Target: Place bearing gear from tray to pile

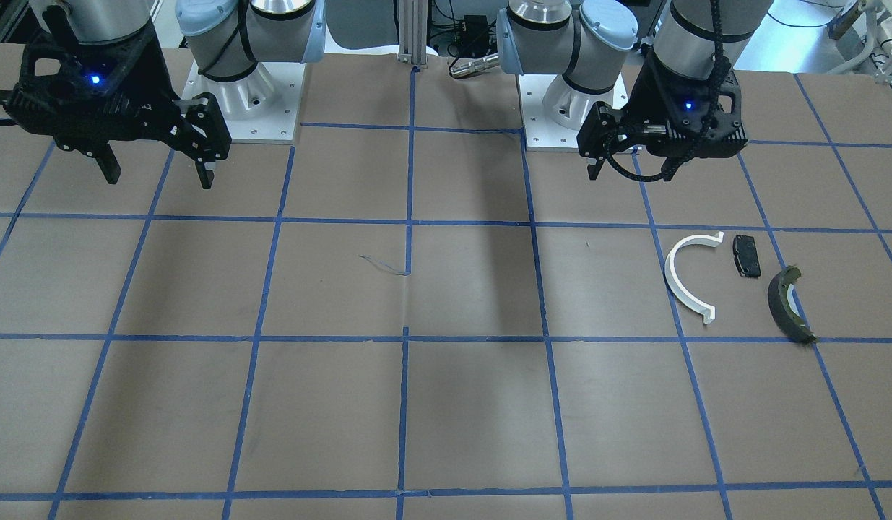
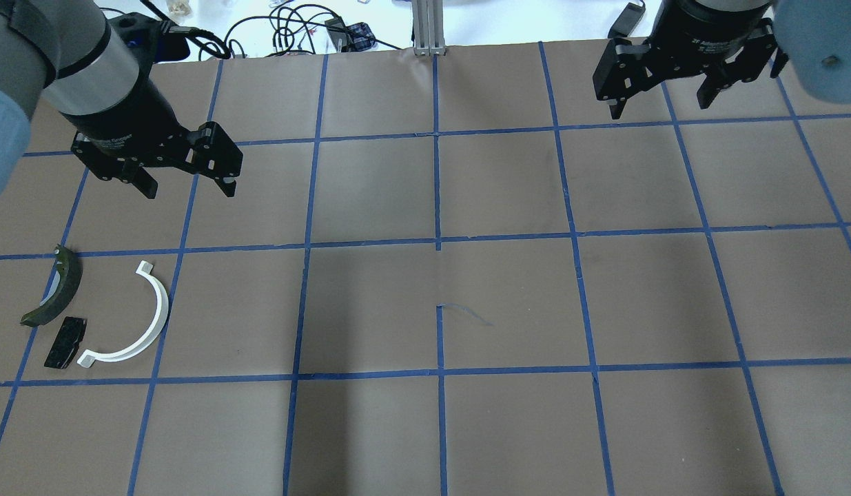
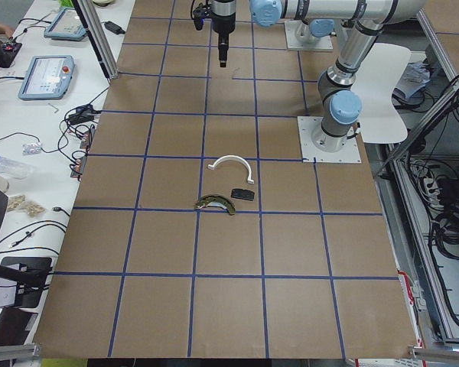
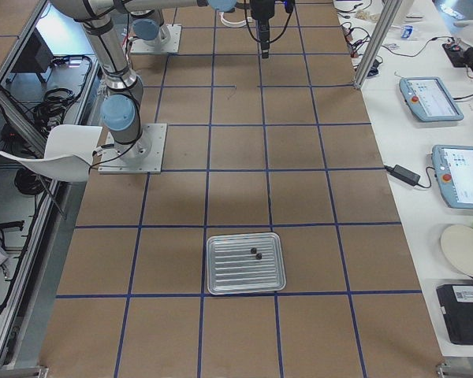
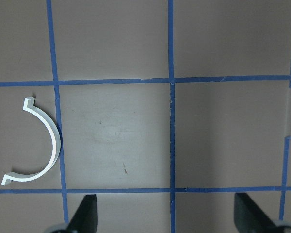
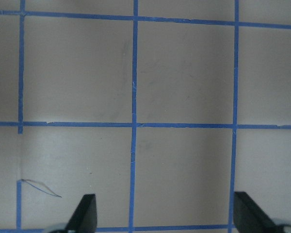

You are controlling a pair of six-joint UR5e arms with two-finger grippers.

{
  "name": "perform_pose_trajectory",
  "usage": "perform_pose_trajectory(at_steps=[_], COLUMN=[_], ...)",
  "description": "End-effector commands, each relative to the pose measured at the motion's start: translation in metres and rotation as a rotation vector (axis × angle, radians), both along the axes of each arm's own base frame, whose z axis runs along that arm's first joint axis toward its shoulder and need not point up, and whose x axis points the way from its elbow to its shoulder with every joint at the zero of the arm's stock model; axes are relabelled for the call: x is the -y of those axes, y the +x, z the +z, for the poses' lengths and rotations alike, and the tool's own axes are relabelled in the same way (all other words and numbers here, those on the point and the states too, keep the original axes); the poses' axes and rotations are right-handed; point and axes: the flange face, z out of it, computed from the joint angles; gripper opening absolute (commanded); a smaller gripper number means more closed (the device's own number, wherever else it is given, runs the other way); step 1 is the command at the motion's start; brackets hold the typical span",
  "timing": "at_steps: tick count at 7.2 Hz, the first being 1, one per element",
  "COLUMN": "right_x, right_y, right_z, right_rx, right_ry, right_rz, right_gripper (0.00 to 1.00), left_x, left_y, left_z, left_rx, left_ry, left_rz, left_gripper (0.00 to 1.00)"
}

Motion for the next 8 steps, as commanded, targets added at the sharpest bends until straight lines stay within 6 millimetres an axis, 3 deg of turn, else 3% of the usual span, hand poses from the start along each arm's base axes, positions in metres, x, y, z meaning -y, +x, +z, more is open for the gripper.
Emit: perform_pose_trajectory(at_steps=[1,3,5,6,7,8], right_x=[0.009,0.02,0.021,0.018,0.02,0.03], right_y=[-0.054,-0.163,-0.277,-0.309,-0.323,-0.341], right_z=[-0.006,-0.019,-0.049,-0.066,-0.083,-0.119], right_rx=[-0.038,-0.049,-0.017,0.006,0.02,0.062], right_ry=[0.07,0.131,0.191,0.241,0.276,0.313], right_rz=[0.273,0.427,0.384,0.565,0.781,0.873], right_gripper=[1.0,1.0,1.0,1.0,1.0,1.0], left_x=[0.0,0.0,0.0,0.0,0.001,0.001], left_y=[0.0,0.0,0.0,0.0,0.0,0.0], left_z=[0.0,-0.001,-0.003,-0.003,-0.004,-0.004], left_rx=[0.0,0.003,0.001,0.003,0.001,0.0], left_ry=[-0.004,0.0,0.003,0.003,0.006,0.004], left_rz=[-0.001,-0.001,-0.001,-0.002,-0.001,-0.001], left_gripper=[1.0,1.0,1.0,1.0,1.0,1.0])
